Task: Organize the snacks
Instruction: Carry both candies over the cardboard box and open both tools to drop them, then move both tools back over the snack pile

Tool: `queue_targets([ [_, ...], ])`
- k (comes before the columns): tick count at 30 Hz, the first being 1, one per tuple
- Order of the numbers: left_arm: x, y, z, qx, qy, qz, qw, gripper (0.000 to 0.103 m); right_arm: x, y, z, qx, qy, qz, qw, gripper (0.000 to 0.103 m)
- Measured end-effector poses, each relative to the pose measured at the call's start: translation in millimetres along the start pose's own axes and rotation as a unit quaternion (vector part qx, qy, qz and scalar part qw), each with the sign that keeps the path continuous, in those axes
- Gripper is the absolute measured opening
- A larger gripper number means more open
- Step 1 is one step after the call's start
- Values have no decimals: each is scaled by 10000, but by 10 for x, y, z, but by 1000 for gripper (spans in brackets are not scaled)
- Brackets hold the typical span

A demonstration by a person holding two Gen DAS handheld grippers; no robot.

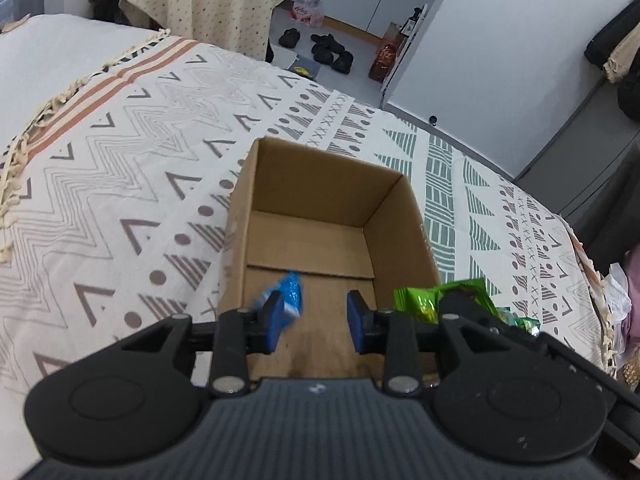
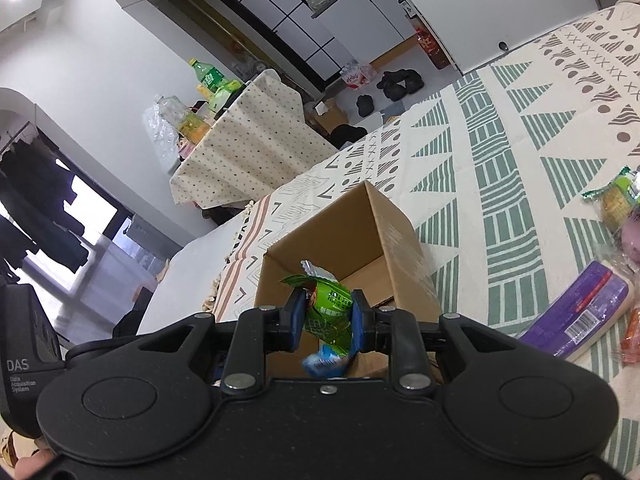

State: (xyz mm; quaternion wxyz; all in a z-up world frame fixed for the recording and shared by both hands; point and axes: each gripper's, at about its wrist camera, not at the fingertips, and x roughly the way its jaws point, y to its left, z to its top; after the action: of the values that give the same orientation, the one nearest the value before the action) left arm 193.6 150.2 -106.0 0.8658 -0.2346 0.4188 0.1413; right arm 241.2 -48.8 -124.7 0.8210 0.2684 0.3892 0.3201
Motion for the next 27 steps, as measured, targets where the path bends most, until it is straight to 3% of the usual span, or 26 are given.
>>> queue_targets([
  [2,-47,-1,-13,8,-16,70,10000,42,22,7,3,71,16,59,10000,32],
  [4,-94,-8,-14,10,-65,190,9998,51,8,1,-1,101,44,78,9999,57],
  [9,-197,-15,-44,73,-91,260,9996,73,-187,-18,10,211,-179,-137,9995,68],
  [19,-348,-83,-192,15,-10,312,9995,81,-577,-25,-56,-170,-103,-936,9954,93],
  [20,-364,-95,-208,12,-17,305,9995,86,-619,-30,-52,-176,-121,-1013,9946,95],
  [24,-471,-172,-269,61,-210,36,9998,103,-810,-71,-38,-211,-396,-1309,9904,103],
  [27,-557,-269,-321,99,-410,-213,9989,103,-968,-137,-38,-277,-677,-1518,9857,103],
])
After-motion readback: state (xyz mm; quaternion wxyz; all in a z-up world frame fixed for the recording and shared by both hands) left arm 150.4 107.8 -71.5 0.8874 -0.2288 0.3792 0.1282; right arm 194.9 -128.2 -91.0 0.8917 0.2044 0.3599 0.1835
